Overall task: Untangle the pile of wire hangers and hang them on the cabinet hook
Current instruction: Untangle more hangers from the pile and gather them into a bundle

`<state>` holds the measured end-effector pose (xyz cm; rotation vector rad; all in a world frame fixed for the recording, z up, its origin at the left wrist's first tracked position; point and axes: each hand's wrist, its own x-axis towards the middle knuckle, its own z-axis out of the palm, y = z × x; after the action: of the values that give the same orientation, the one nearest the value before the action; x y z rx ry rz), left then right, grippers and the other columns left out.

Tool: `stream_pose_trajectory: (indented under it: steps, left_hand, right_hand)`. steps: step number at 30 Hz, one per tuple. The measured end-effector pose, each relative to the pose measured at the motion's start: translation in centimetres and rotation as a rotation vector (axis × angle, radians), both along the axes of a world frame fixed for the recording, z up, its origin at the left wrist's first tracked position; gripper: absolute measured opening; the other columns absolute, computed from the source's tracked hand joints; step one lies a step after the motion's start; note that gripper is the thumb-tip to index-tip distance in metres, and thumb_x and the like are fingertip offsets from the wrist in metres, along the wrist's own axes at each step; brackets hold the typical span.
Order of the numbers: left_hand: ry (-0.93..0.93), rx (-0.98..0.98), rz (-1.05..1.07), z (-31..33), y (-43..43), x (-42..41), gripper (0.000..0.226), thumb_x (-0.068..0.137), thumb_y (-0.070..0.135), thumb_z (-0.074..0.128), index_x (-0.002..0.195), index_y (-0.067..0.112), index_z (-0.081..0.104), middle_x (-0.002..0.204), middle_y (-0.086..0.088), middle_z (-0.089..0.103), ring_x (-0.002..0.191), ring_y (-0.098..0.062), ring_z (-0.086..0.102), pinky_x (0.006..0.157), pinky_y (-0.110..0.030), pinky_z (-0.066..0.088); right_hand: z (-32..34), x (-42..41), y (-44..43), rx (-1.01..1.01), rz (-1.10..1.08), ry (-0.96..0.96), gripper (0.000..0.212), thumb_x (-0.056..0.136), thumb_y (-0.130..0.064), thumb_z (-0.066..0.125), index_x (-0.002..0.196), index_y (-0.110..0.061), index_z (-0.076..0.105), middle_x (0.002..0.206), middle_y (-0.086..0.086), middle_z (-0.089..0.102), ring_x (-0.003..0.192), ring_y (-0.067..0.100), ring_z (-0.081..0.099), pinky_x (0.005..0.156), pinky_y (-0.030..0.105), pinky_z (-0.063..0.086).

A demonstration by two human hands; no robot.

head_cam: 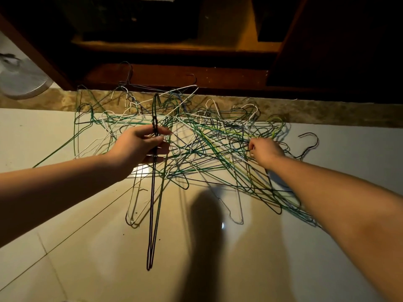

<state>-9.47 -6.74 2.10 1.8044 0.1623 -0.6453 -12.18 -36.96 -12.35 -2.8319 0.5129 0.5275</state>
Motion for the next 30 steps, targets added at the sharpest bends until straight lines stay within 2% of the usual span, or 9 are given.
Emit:
stream_pose_trajectory:
  steps: [3, 6, 10, 13, 18, 24, 28, 30]
  left_hand:
    - [-0.002, -0.009, 0.004, 0.0, 0.3, -0.4, 0.023, 0.093, 0.003, 0.047, 0.093, 0.018, 0.064, 0.089, -0.012, 0.064, 0.071, -0.015, 0.067, 0.056, -0.023, 0.057]
    - [0.008, -0.006, -0.031, 0.0, 0.3, -0.9, 0.024, 0.093, 0.004, 0.047, 0.094, 0.020, 0.064, 0.091, -0.010, 0.065, 0.066, -0.008, 0.069, 0.061, -0.024, 0.058]
    - [-0.011, -0.005, -0.055, 0.5, 0.0, -1.2, 0.022, 0.095, 0.010, 0.045, 0.094, 0.021, 0.065, 0.091, -0.009, 0.065, 0.078, -0.019, 0.067, 0.071, -0.033, 0.056]
    - [-0.017, -0.023, -0.059, 0.9, -0.2, -1.3, 0.022, 0.095, 0.013, 0.045, 0.093, 0.020, 0.066, 0.091, -0.011, 0.065, 0.082, -0.023, 0.066, 0.078, -0.039, 0.053]
    - [-0.010, -0.016, -0.097, 1.0, -0.6, -1.6, 0.020, 0.093, 0.012, 0.046, 0.094, 0.018, 0.065, 0.090, -0.011, 0.065, 0.077, -0.019, 0.065, 0.067, -0.031, 0.056]
    - [-0.009, -0.020, -0.091, 0.8, -1.0, -1.6, 0.020, 0.093, 0.009, 0.046, 0.094, 0.017, 0.065, 0.092, -0.012, 0.064, 0.078, -0.020, 0.065, 0.062, -0.027, 0.057]
    - [-0.006, -0.037, -0.071, 0.8, -1.1, -1.3, 0.021, 0.094, 0.009, 0.045, 0.094, 0.016, 0.065, 0.088, -0.011, 0.063, 0.066, -0.013, 0.067, 0.059, -0.025, 0.056]
    - [-0.007, -0.038, -0.068, 0.8, -1.1, -1.3, 0.021, 0.094, 0.009, 0.046, 0.094, 0.016, 0.065, 0.087, -0.009, 0.063, 0.061, -0.008, 0.067, 0.060, -0.025, 0.056]
  right_hand:
    - [0.2, -0.4, 0.1, 0.032, 0.010, -0.003, 0.011, 0.091, -0.016, 0.052, 0.094, -0.021, 0.061, 0.104, 0.008, 0.065, 0.091, 0.026, 0.058, 0.069, 0.028, 0.042]
    - [0.2, -1.3, 0.4, -0.048, 0.100, -0.018, 0.021, 0.090, -0.020, 0.054, 0.111, -0.018, 0.058, 0.114, 0.007, 0.061, 0.104, 0.027, 0.055, 0.081, 0.034, 0.048]
    - [0.7, -1.5, 0.7, -0.211, 0.172, 0.005, 0.028, 0.089, -0.003, 0.043, 0.112, -0.013, 0.056, 0.113, 0.011, 0.060, 0.103, 0.030, 0.057, 0.079, 0.034, 0.048]
    - [0.8, -1.3, 1.0, -0.275, 0.211, 0.033, 0.031, 0.090, 0.000, 0.041, 0.115, -0.011, 0.055, 0.115, 0.012, 0.059, 0.105, 0.031, 0.058, 0.079, 0.035, 0.049]
    - [0.8, -1.1, 1.2, -0.293, 0.215, 0.046, 0.034, 0.090, 0.002, 0.039, 0.121, -0.007, 0.048, 0.120, 0.013, 0.056, 0.108, 0.032, 0.058, 0.081, 0.037, 0.049]
    - [0.8, -1.0, 0.7, -0.201, 0.104, -0.016, 0.034, 0.088, 0.006, 0.039, 0.120, -0.004, 0.047, 0.120, 0.017, 0.053, 0.105, 0.035, 0.057, 0.082, 0.038, 0.048]
    - [0.8, -1.2, -0.6, -0.024, -0.106, -0.102, 0.034, 0.089, 0.006, 0.036, 0.118, -0.008, 0.047, 0.113, 0.017, 0.059, 0.100, 0.034, 0.058, 0.073, 0.032, 0.042]
    - [1.1, -1.5, -1.2, 0.086, -0.162, -0.166, 0.036, 0.090, 0.004, 0.039, 0.121, -0.012, 0.051, 0.118, 0.015, 0.058, 0.102, 0.032, 0.056, 0.075, 0.031, 0.043]
